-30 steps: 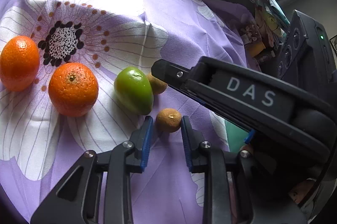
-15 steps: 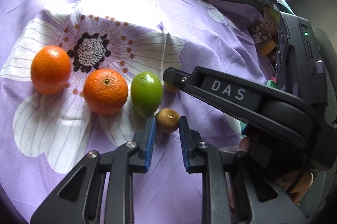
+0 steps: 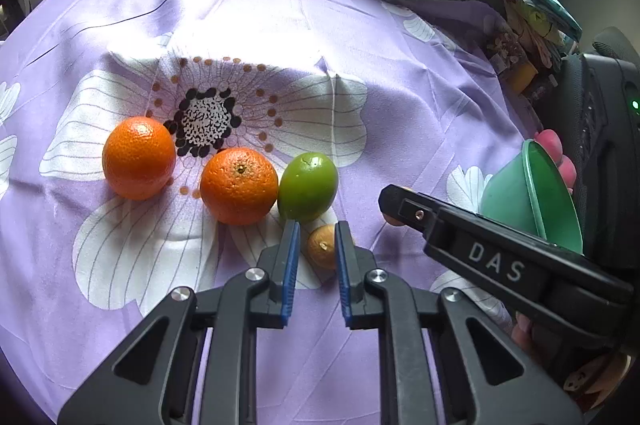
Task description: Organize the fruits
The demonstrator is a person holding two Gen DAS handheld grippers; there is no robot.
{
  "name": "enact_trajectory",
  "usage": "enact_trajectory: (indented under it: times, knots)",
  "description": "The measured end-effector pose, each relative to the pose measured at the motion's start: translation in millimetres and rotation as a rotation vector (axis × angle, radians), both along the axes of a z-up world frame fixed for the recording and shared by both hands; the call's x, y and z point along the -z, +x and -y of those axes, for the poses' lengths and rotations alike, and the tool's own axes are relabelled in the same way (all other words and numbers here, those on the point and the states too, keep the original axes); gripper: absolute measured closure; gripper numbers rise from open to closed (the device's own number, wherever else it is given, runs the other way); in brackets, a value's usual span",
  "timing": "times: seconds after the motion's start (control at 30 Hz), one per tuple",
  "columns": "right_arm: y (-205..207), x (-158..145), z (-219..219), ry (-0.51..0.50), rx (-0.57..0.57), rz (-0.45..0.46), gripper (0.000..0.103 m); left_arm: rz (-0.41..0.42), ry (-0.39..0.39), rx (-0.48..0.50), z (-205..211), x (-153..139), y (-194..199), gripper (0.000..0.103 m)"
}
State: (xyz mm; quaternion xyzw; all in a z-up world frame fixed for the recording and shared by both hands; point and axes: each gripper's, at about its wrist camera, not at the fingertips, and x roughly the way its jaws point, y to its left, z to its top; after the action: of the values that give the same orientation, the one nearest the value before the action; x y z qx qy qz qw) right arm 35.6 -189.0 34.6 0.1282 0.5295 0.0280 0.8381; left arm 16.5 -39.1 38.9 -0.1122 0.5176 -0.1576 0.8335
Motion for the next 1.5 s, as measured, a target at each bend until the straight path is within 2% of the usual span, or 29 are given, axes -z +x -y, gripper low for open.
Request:
enact_trajectory:
  times: [0.1,0.27,0.33,0.57,0.63,0.8,0.83,0.87,1.07,1.23,1.33,1.5]
  knots:
    - [-8.9,-1.9,0.5,0.003,0.011,-0.002,0.076,-0.017,-0.007,0.019,1.2,0.1,-1.0,0.082]
    - [-12.9,-2.0,6.6,0.01,0.033,-0.012,0.076,-0.022,0.012,0.035,7.4,2.6,-1.8,0.067]
    - [-10.6,-0.1,5.6,0.01,0.035,-0.018,0.076,-0.021,0.01,0.034,9.3,3.7,-1.6,0.066]
    - [-1.7,9.8,1.1,-0.011,0.061,-0.068,0.076,-0.002,0.0,0.038,19.9,8.3,-1.0,0.066]
    - [0.8,12.9,-0.3,-0.022,0.067,-0.079,0.076,0.001,-0.004,0.038,23.0,9.9,-0.6,0.068]
    - [3.6,13.1,-1.6,-0.035,0.073,-0.064,0.076,-0.021,-0.046,0.03,20.7,15.0,3.5,0.071]
    - [3.7,13.2,-2.6,-0.038,0.07,-0.059,0.076,-0.021,-0.041,0.032,21.4,15.8,3.5,0.076]
    - [3.7,13.2,-3.6,-0.042,0.068,-0.055,0.076,-0.013,-0.029,0.033,22.6,15.6,2.5,0.077]
    - [2.2,14.0,-3.4,-0.032,0.067,-0.04,0.076,-0.01,-0.017,0.032,23.4,14.1,0.8,0.078]
    - [1.1,12.8,-2.3,-0.026,0.077,-0.028,0.076,0.004,0.03,0.013,21.4,12.0,-0.8,0.078]
    - [-0.8,10.2,0.1,-0.002,0.082,-0.023,0.076,0.026,0.04,0.01,17.8,6.8,-3.2,0.078]
    - [-11.0,-5.3,2.0,0.022,0.076,0.034,0.076,0.071,0.034,0.002,13.2,-6.8,-7.9,0.078]
